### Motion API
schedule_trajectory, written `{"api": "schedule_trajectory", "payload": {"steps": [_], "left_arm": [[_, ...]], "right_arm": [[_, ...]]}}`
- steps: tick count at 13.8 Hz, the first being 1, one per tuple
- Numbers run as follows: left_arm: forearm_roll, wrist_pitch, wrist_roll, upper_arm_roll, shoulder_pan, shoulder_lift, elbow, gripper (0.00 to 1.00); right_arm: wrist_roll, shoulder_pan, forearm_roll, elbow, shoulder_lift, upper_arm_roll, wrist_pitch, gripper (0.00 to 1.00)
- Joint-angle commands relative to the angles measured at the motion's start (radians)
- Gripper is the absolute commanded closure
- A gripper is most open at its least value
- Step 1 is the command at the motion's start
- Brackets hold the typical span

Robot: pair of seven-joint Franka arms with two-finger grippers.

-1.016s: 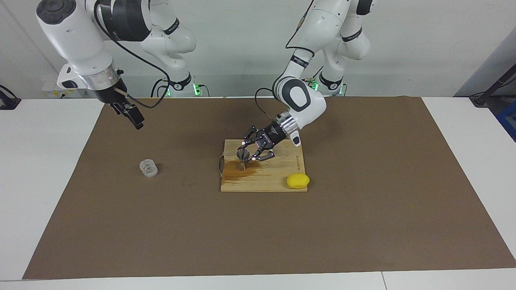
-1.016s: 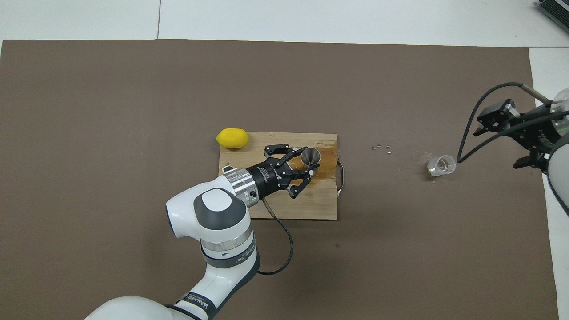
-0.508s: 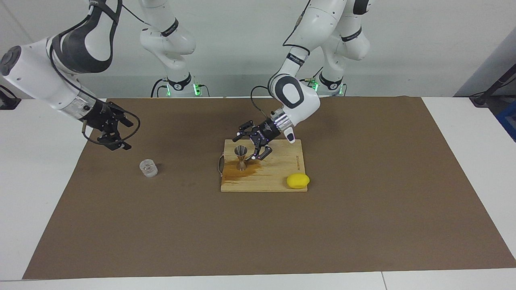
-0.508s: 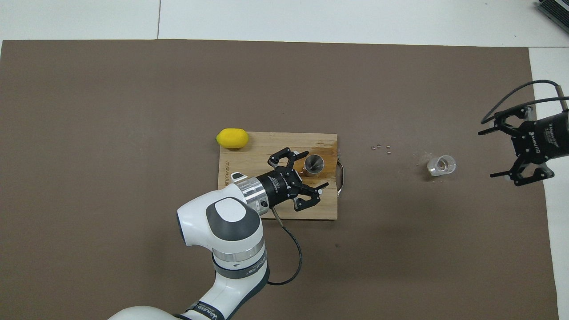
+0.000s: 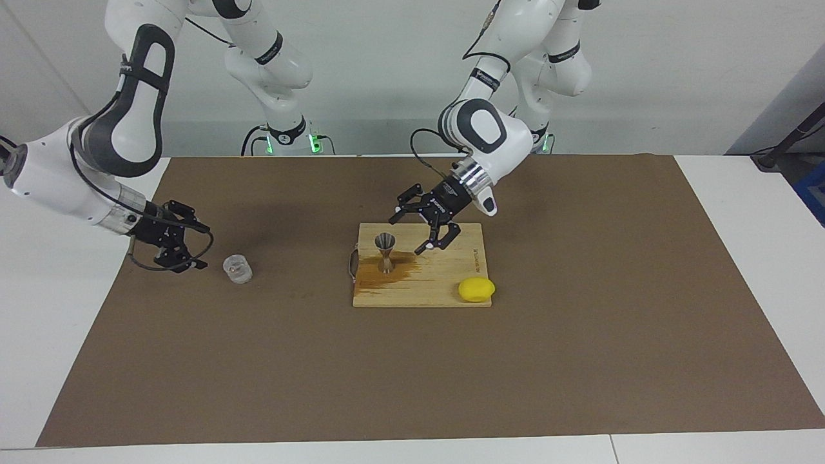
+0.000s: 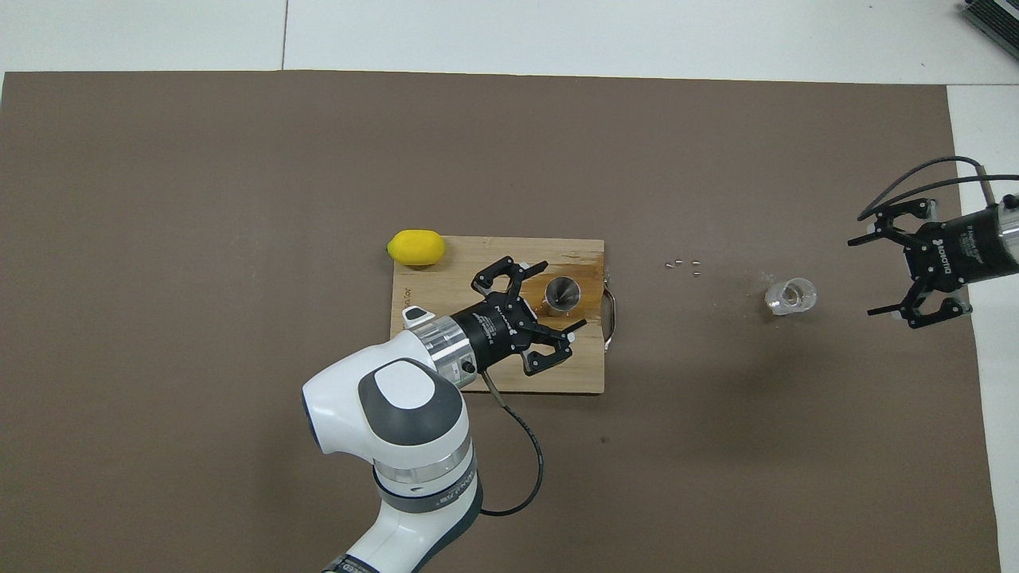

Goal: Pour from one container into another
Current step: 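Open the left gripper and withdraw while the right gripper grasps the glass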

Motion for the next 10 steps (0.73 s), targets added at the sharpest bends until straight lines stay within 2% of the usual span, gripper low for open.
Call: {"api": "schedule_trajectory", "payload": {"steps": [1, 3, 5, 8, 10], "left_arm": [[0.241, 0.013, 0.001, -0.007, 0.096, -0.038, 0.021, 0.0], [0.459, 0.011, 0.001, -0.009, 0.179, -0.037, 0.057, 0.0], [0.596, 0.017, 0.004, -0.009, 0.271, -0.026, 0.078, 0.0], [0.945, 0.031, 0.001, -0.009, 0.386, -0.018, 0.098, 0.0], [1.19, 0.033, -0.004, -0.009, 0.446, 0.004, 0.136, 0.0]], "right_arm": [[-0.123, -0.044, 0.082, -0.031, 0.069, 0.011, 0.053, 0.0], [-0.206, -0.081, 0.135, -0.025, 0.135, 0.009, 0.062, 0.0], [-0.219, -0.079, 0.151, -0.036, 0.154, 0.011, 0.086, 0.0], [-0.229, -0.076, 0.221, -0.115, 0.146, 0.011, 0.14, 0.01], [-0.228, -0.069, 0.251, -0.129, 0.14, 0.011, 0.128, 0.01]]}}
